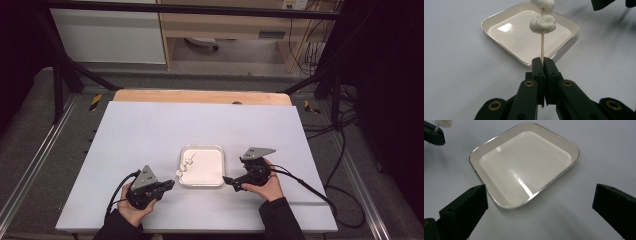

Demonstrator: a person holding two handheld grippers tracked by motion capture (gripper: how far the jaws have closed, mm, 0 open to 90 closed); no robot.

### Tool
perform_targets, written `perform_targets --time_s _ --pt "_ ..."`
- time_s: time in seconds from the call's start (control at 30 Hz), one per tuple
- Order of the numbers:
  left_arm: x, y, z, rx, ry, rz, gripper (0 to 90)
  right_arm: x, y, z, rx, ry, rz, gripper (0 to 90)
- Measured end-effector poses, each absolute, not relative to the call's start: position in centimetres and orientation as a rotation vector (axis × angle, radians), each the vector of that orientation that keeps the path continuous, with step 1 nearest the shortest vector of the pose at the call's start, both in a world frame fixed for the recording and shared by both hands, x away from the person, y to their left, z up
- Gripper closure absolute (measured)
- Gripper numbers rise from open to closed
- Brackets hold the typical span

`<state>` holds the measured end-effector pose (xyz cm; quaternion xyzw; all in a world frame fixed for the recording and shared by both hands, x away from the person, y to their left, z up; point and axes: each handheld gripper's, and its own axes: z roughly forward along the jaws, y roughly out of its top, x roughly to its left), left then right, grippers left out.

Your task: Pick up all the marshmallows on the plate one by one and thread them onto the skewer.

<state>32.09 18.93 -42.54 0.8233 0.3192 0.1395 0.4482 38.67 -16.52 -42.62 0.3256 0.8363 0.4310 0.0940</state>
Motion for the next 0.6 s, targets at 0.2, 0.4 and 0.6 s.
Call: perform_targets --time_s 0.2,0.4,0.6 --pt "32.3 18.8 -42.4 2.042 0.796 0.335 88.5 38.2 -18.6 -43.5 0.998 2.46 1.263 0.8" --pt "32.5 18.2 -42.1 2.048 0.796 0.335 88.5 37.8 -20.7 -44.3 1.028 2.446 1.256 0.7" --pt "32.9 17.7 -41.7 2.06 0.799 0.332 88.6 37.3 -22.6 -44.7 1.058 2.424 1.263 0.7"
